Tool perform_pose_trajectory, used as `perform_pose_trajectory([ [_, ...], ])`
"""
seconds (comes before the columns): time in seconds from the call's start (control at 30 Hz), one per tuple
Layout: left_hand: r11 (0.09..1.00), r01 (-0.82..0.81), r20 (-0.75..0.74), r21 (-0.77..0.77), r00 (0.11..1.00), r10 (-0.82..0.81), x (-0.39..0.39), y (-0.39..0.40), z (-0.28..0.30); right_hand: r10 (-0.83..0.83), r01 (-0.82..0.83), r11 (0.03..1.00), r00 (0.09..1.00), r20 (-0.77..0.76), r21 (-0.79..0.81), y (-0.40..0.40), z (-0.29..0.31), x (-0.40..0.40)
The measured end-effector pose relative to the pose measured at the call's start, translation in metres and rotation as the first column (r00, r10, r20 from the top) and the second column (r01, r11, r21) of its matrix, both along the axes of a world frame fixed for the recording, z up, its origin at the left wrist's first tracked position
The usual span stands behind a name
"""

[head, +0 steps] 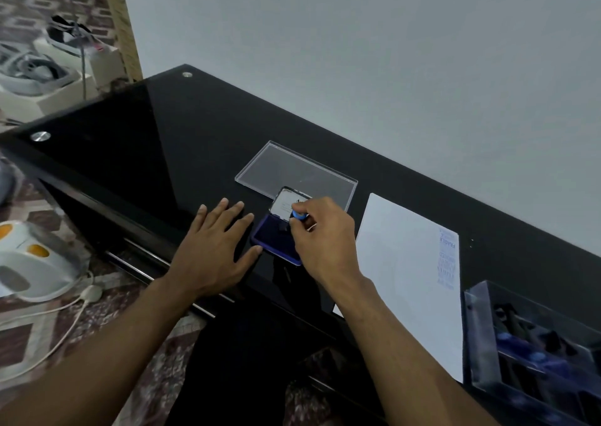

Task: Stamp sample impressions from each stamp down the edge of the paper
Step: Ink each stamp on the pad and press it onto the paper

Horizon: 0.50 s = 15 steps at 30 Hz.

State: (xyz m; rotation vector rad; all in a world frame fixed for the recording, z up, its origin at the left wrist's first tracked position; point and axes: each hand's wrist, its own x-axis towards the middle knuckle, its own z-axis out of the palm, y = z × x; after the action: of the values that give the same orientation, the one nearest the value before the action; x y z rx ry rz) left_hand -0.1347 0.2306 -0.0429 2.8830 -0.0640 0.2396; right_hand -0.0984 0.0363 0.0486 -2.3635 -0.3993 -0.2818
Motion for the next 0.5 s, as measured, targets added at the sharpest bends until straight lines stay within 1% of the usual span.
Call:
perform_pose_trajectory([
  [0.1,1.0,-0.006,-0.002,0.021,1.0,0.007,0.0,0.0,-0.001,0.016,-0.016,0.999,1.0,-0.006,-0.043,0.003,-0.004,0.003],
  [0.23,1.0,-0.009,0.008,0.023,1.0,0.009,0.0,-0.001,-0.001,0.043,-0.048,0.994,0.998,-0.051,-0.103,0.007,-0.011,0.002],
  [0.5,0.999,-0.018,0.001,0.031,1.0,0.018,0.0,-0.002,0.001,0.07,-0.08,0.986,0.995,-0.07,-0.144,0.006,-0.006,0.007],
])
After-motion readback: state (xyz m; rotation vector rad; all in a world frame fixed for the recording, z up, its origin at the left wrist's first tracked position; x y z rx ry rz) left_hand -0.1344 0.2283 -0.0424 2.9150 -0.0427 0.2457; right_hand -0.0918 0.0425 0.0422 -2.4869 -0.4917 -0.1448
